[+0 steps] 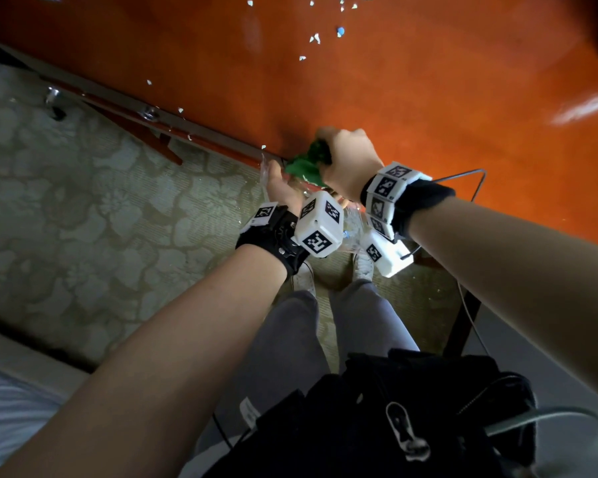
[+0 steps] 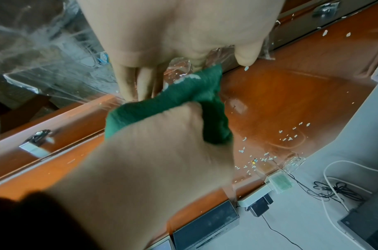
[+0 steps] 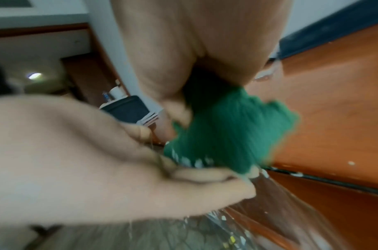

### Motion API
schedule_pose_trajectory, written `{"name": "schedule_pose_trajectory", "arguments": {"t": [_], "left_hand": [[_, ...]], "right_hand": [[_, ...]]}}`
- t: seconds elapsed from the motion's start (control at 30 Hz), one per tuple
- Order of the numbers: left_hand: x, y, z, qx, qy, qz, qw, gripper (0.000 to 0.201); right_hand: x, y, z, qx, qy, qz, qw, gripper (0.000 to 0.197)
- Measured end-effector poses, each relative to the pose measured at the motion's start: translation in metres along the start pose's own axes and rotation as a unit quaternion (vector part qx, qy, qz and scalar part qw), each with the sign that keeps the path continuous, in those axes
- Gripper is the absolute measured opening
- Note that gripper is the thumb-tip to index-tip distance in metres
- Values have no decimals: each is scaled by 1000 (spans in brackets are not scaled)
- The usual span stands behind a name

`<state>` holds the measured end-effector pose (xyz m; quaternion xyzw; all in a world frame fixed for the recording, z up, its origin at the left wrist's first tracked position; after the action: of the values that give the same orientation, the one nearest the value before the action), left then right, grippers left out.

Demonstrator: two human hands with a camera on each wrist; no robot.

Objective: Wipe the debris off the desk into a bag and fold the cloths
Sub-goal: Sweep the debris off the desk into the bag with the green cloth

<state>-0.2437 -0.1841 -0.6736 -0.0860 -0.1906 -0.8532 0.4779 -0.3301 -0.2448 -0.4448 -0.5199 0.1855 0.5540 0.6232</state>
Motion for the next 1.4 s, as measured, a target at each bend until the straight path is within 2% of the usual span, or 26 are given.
{"name": "schedule_pose_trajectory", "arguments": {"t": [0.03, 0.07, 0.13, 0.17, 0.2, 0.23, 0.33, 0.5, 0.7, 0.83, 0.93, 1.03, 1.1, 1.27, 1.4], "left_hand": [[8, 4, 33, 14, 39, -39, 998, 124], [15, 12, 58, 19, 45, -40, 998, 119], [28, 18, 83, 20, 20, -84, 996, 100], [33, 22, 96, 21, 19, -90, 996, 97], [29, 24, 94, 23, 30, -89, 995, 102], [30, 23, 91, 17, 10, -50, 999, 105], [33, 23, 95, -7, -14, -33, 999, 82], [39, 32, 106, 27, -12, 22, 999, 72], [40, 42, 101, 9, -62, 48, 997, 69], [37, 47, 103, 9, -54, 39, 998, 66], [32, 46, 107, 11, -46, 5, 999, 69], [19, 43, 95, 24, 1, -43, 999, 97], [8, 37, 76, 34, 25, -60, 997, 104], [4, 41, 70, 65, 32, -79, 994, 101], [27, 57, 103, 87, 5, -31, 996, 88]], "right_hand": [[0, -1, 0, -8, -6, 0, 1000, 22], [0, -1, 0, -6, -4, -3, 1000, 23], [-4, 3, 0, 9, 15, -12, 1000, 24], [-4, 5, -1, 15, 14, -18, 1000, 24], [-3, 6, -2, 25, 11, -31, 999, 25], [-3, 10, -2, 42, 19, -48, 998, 28], [-10, 22, -4, 115, 75, -117, 984, 35], [-23, 38, -3, 209, 127, -247, 938, 33], [-28, 39, -6, 259, 69, -292, 918, 52], [-23, 29, -4, 252, 13, -345, 904, 42], [-14, 17, -2, 225, -17, -311, 923, 41], [-3, 7, 4, 198, -50, -235, 950, 41], [6, 7, 10, 185, -74, -206, 958, 36], [17, 10, 21, 169, -85, -149, 971, 25], [24, 9, 19, 163, -95, -125, 974, 28]]}}
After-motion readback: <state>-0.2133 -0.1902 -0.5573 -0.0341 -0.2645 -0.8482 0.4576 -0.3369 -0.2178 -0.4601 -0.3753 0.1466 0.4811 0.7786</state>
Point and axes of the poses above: each hand's wrist, its own z-axis away from the middle knuckle, its own x-axis out of the palm, y = z × x, the point moved 4 cm from there along -z, towards the middle knuckle
